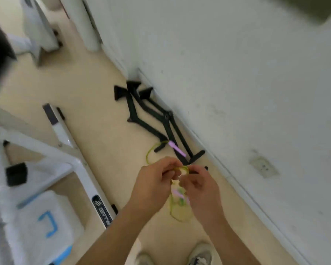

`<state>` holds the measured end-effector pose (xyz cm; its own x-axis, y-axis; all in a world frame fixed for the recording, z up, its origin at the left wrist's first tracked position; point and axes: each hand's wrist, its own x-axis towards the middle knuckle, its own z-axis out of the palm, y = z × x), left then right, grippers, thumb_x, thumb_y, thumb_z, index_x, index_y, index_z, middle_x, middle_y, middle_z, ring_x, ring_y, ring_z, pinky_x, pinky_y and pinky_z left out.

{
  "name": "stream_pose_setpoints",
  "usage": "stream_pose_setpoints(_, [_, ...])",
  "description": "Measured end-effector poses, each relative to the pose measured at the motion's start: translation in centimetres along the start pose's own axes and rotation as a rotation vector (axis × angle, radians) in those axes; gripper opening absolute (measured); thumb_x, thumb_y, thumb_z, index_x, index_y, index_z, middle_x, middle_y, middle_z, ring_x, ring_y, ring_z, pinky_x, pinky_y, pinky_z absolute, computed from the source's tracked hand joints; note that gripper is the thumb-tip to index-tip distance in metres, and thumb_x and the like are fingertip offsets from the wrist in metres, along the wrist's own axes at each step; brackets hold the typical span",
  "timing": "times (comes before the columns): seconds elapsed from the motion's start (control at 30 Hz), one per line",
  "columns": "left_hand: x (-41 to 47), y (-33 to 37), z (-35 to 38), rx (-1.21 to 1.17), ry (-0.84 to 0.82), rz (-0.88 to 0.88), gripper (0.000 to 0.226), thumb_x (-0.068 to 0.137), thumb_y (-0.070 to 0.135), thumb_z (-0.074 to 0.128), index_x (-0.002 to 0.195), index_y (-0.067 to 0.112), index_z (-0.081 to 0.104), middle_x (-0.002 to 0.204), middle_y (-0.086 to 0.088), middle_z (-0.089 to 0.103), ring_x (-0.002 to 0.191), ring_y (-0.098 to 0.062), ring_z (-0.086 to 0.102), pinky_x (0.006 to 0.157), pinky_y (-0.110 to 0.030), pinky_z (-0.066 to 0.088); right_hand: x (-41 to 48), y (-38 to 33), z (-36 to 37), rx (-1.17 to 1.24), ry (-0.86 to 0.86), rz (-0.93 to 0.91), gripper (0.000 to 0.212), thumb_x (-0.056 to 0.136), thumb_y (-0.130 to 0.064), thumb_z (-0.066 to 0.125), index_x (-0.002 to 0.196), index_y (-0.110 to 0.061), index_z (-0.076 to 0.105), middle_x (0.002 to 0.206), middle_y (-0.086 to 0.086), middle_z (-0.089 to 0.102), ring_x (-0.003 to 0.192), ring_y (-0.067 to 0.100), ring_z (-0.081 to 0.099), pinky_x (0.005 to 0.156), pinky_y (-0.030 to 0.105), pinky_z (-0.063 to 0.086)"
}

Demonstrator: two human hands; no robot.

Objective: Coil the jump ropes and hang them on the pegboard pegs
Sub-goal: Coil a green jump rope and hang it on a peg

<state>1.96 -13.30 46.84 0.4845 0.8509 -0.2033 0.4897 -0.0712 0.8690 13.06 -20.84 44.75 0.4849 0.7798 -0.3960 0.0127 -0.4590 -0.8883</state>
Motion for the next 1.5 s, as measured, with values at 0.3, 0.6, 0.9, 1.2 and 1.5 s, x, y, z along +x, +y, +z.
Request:
stream_pose_setpoints(0.3, [-4.0,30.6,-17.7,0.392,0.300,0.645,0.027,0.089,0.005,0.052,0.106,0.020,0.066,0.087,0.013,0.069,0.075,-0.002,0.062,0.068,-0.017,0.049,-10.9,-31.7,-10.3,-0.579,0.452,-0.668,0.019,0.092,-0.037,0.060,0.091,-0.020,0.070,0.088,-0.006,0.054,0.069,0.014,0.056,0.061,0.028,0.046])
stream_pose_setpoints(0.6, [-7.4,50.5,-23.7,-0.432,0.001,0.777,0.026,0.091,-0.007,0.053,0.091,0.013,0.070,0.075,0.010,0.070,0.043,-0.003,0.036,0.044,-0.016,0.032,-19.1,-44.3,-11.1,0.059,-0.170,-0.519,0.028,0.090,-0.018,0.066,0.116,-0.028,0.061,0.111,-0.011,0.069,0.108,0.006,0.063,0.096,0.025,0.049])
stream_pose_setpoints(0.9, [-2.9,56.2,-29.1,-0.430,0.115,0.909,0.035,0.089,-0.006,0.051,0.084,0.024,0.068,0.077,0.003,0.068,0.052,-0.008,0.049,0.052,-0.017,0.038,-19.6,-43.5,-12.1,0.246,0.285,-0.247,0.028,0.100,-0.021,0.050,0.083,-0.005,0.066,0.065,0.011,0.070,0.058,0.019,0.067,0.053,0.027,0.051])
stream_pose_setpoints(1.2, [-6.1,44.9,-22.6,-0.235,-1.044,0.328,0.043,0.083,0.013,0.062,0.124,0.020,0.053,0.112,-0.004,0.070,0.054,-0.010,0.041,0.048,-0.017,0.029,-23.1,-52.9,-15.5,0.343,0.508,-0.492,0.029,0.100,-0.024,0.051,0.090,-0.005,0.069,0.056,0.005,0.054,0.045,0.016,0.054,0.041,0.024,0.039])
stream_pose_setpoints(1.5, [-6.1,49.9,-22.1,-0.709,-0.740,0.389,0.029,0.091,0.031,0.051,0.084,0.012,0.073,0.067,-0.004,0.062,0.044,-0.009,0.031,0.041,-0.016,0.022,-24.2,-49.0,-15.4,0.358,0.775,-0.477,0.015,0.095,-0.032,0.058,0.106,-0.022,0.061,0.101,0.001,0.063,0.094,0.013,0.063,0.068,0.026,0.057])
